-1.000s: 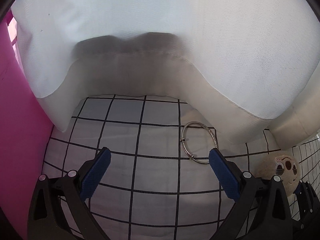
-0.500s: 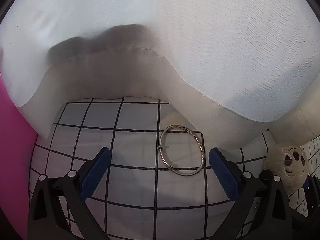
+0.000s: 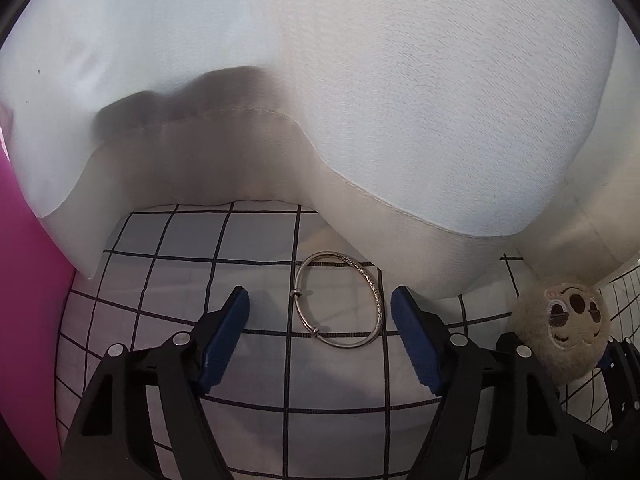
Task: Organize jewelry
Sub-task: 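Close the right gripper on the plush sloth while the left gripper grasps the bangle, then lift the sloth and bangle and carry both over the pink tub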
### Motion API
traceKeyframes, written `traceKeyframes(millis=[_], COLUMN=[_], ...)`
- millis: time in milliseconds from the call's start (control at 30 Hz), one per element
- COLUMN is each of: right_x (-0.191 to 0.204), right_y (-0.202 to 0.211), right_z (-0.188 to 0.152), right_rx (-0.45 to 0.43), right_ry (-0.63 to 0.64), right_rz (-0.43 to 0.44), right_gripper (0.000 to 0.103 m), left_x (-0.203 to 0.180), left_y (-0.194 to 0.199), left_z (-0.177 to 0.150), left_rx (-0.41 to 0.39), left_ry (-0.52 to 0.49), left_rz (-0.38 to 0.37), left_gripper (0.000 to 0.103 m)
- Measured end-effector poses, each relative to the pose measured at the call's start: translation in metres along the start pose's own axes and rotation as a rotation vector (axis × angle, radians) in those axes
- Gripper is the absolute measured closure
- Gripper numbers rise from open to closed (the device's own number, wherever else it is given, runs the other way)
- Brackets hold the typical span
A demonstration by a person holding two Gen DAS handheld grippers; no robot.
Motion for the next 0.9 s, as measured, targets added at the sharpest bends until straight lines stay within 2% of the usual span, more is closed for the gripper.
traceKeyframes(millis=[33, 100, 400, 600, 900], right_x=[0.001, -0.001, -0.008, -0.004, -0.009], right_y=[0.0, 0.004, 0.024, 0.044, 0.087], right_z=[0.0, -0.001, -0.01, -0.021, -0.04], right_rx=[0.001, 0.001, -0.022, -0.03, -0.039], right_ry=[0.002, -0.001, -0.011, 0.008, 0.026], right_rz=[0.004, 0.014, 0.059, 0.084, 0.118], right_gripper=[0.042, 0.045, 0.047, 0.047, 0.047], left_x=[-0.004, -0.012, -0.011, -0.001, 0.016], left_y=[0.002, 0.006, 0.023, 0.04, 0.086], left_z=[-0.001, -0.006, -0.023, -0.047, -0.081], left_rx=[-0.003, -0.007, 0.005, 0.007, -0.006], left_ry=[-0.005, -0.013, 0.006, 0.021, 0.021], left_rz=[-0.005, -0.008, -0.002, 0.001, -0.006], left_gripper=[0.05, 0.061, 0.061, 0.061, 0.061])
Point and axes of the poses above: each gripper's, at about its wrist camera, not at the fingertips, and y roughly against the way its jaws point, x to its left, z to its top, the point moved 4 cm from there along -y, roughly the way its jaws point, and after that the axes turned 3 degrees about -y, right-handed, at the moved point
